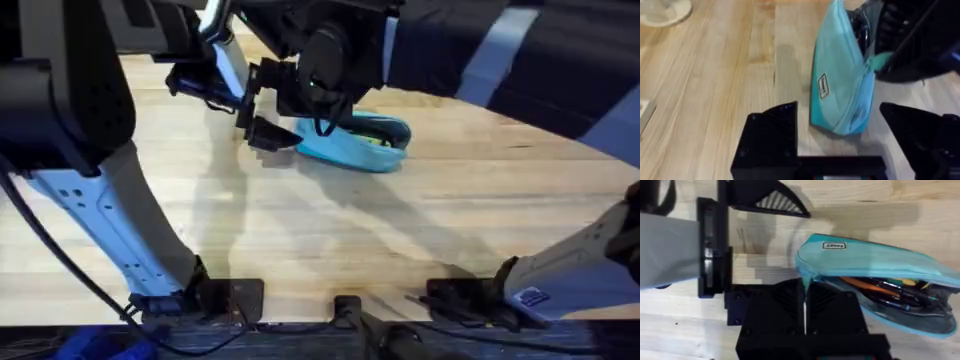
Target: Unzip the bag, pick up the pens from the table one at a time and place them inside, then zip the bag closed.
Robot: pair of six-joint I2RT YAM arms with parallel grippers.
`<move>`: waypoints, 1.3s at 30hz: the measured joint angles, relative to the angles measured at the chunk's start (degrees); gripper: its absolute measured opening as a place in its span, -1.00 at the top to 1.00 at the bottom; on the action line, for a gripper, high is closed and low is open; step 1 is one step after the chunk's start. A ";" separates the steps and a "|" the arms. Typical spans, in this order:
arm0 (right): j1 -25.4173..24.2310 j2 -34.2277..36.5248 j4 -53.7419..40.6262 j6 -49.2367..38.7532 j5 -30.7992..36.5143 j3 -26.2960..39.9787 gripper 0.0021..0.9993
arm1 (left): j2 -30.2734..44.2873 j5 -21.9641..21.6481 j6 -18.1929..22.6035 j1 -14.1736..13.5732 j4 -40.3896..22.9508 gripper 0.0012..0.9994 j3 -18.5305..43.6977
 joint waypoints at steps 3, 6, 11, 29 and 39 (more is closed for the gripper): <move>-0.51 0.00 0.15 -0.42 -0.19 0.00 0.94 | 0.00 0.58 -0.10 -1.55 0.33 -0.99 0.00; -1.03 0.00 0.20 -0.66 -0.39 0.00 0.94 | 0.00 0.76 -0.96 -2.80 1.13 -0.99 0.00; -1.42 0.00 0.37 -1.59 -0.39 0.00 0.94 | 0.00 0.79 -3.22 -4.20 2.94 -0.79 0.00; -7.72 -0.02 -8.96 -5.80 -1.91 0.66 0.94 | 0.00 2.06 -4.92 -4.51 3.42 0.92 0.02; -13.66 -0.02 -15.03 -10.76 -3.37 0.87 0.94 | 0.00 2.35 -4.92 -4.55 3.54 0.92 0.01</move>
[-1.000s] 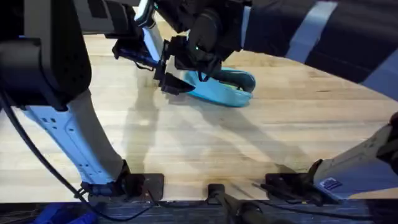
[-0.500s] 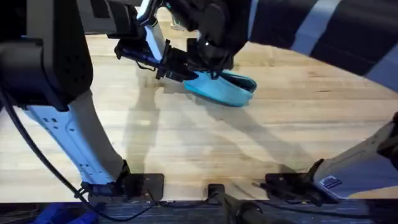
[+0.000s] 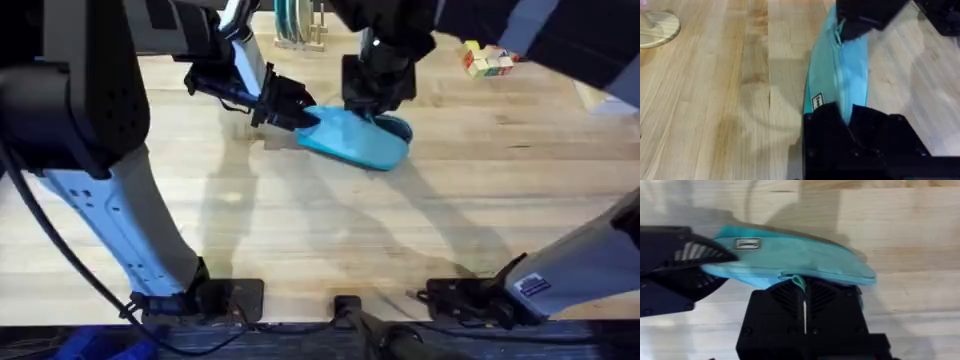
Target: Unzip the bag, pick up the pens from the table one at a time and place them inside, then zip the bag closed.
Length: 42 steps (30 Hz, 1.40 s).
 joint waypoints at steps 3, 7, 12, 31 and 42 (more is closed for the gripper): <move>-1.86 0.00 -0.63 -0.56 -0.37 0.00 0.94 | 0.00 0.71 0.00 0.00 0.07 0.92 0.01; -4.46 0.00 -1.78 -1.78 -0.81 0.00 0.94 | 0.00 1.42 -0.01 0.00 0.17 0.92 0.01; -7.70 0.00 -3.92 -2.60 -1.58 0.00 0.94 | 0.00 1.65 -0.02 -0.04 0.11 0.92 0.01; -21.72 -0.17 -1.27 -6.69 -6.58 -1.65 0.94 | 0.00 2.90 -0.02 -0.42 -0.26 0.92 0.01; -28.88 -1.48 15.99 -7.29 -12.85 -22.36 0.94 | 0.00 2.83 -0.02 -0.76 -0.31 0.92 0.01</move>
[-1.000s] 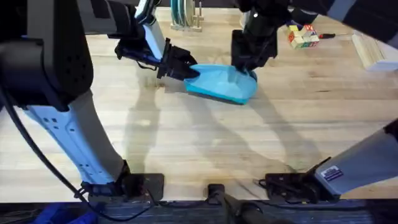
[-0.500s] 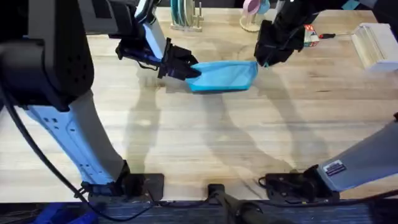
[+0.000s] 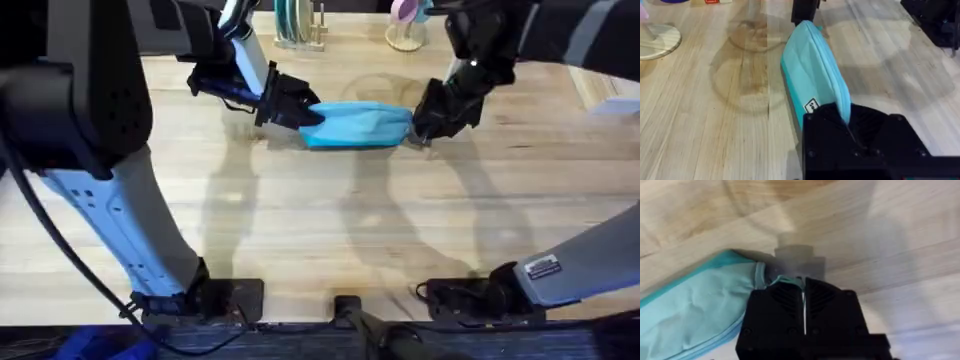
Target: Unzip the bag, pick up the pens from the table one at a time and place them inside, then zip the bag closed.
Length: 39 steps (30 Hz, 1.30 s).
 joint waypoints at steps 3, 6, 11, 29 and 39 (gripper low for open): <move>-1.32 -0.55 1.14 -0.01 -2.51 -0.66 0.94 | 0.00 -0.07 0.00 0.01 0.02 0.92 -0.01; -1.35 -0.97 1.27 -1.00 -2.63 -0.59 0.94 | 0.00 -0.13 0.00 0.02 0.09 0.92 0.00; -0.16 -1.40 -0.07 -6.03 -1.00 1.80 0.73 | 0.00 -0.31 0.00 0.18 0.31 0.92 -0.01; 6.37 -16.14 -3.85 -19.74 2.57 9.51 -0.99 | 0.00 0.59 0.00 1.36 0.55 -0.62 0.00; 6.37 -16.13 -3.78 -20.05 2.59 9.51 -0.99 | 0.00 1.64 -0.17 1.36 1.81 -0.99 0.02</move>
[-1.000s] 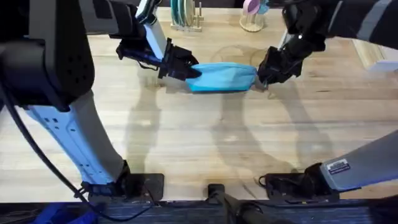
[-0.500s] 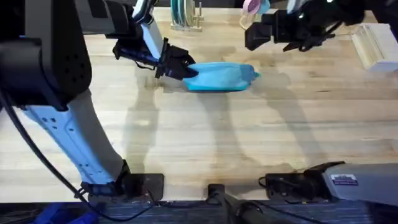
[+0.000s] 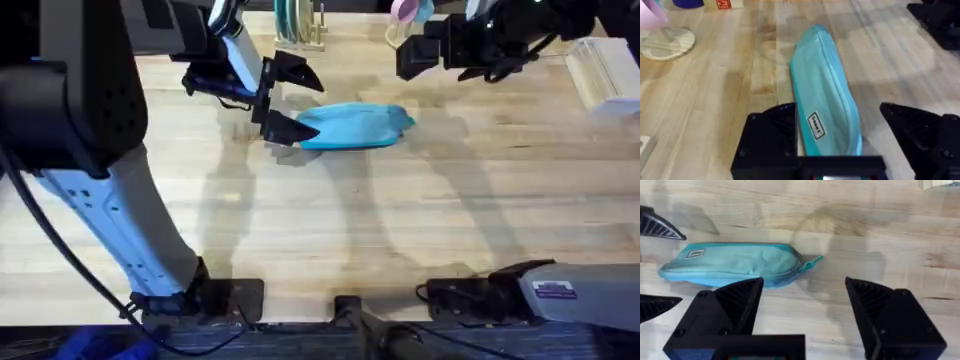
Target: Unzip the bag, pick up the pens from the table one at a time and place them inside, then zip the bag closed.
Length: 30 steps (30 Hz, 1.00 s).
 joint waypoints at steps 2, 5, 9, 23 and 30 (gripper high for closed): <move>0.00 0.02 0.04 -0.08 0.00 0.00 -0.99 | 0.00 -0.38 0.00 0.00 0.11 -0.99 0.00; 0.00 0.02 -0.05 -0.11 0.00 0.00 -0.99 | -0.03 -3.62 0.02 0.00 -2.12 -0.99 0.10; 0.00 0.00 -0.11 -0.60 0.00 0.00 -0.99 | -1.94 -11.15 -0.47 0.00 -4.89 -0.99 0.64; 0.00 -3.69 -0.01 -1.92 0.00 0.00 -0.99 | -28.50 -39.97 -36.89 0.00 -11.27 -0.99 13.76; 0.00 -6.63 -0.02 -2.07 0.00 0.00 -0.99 | -39.25 -49.47 -69.81 0.00 -13.80 -0.99 14.01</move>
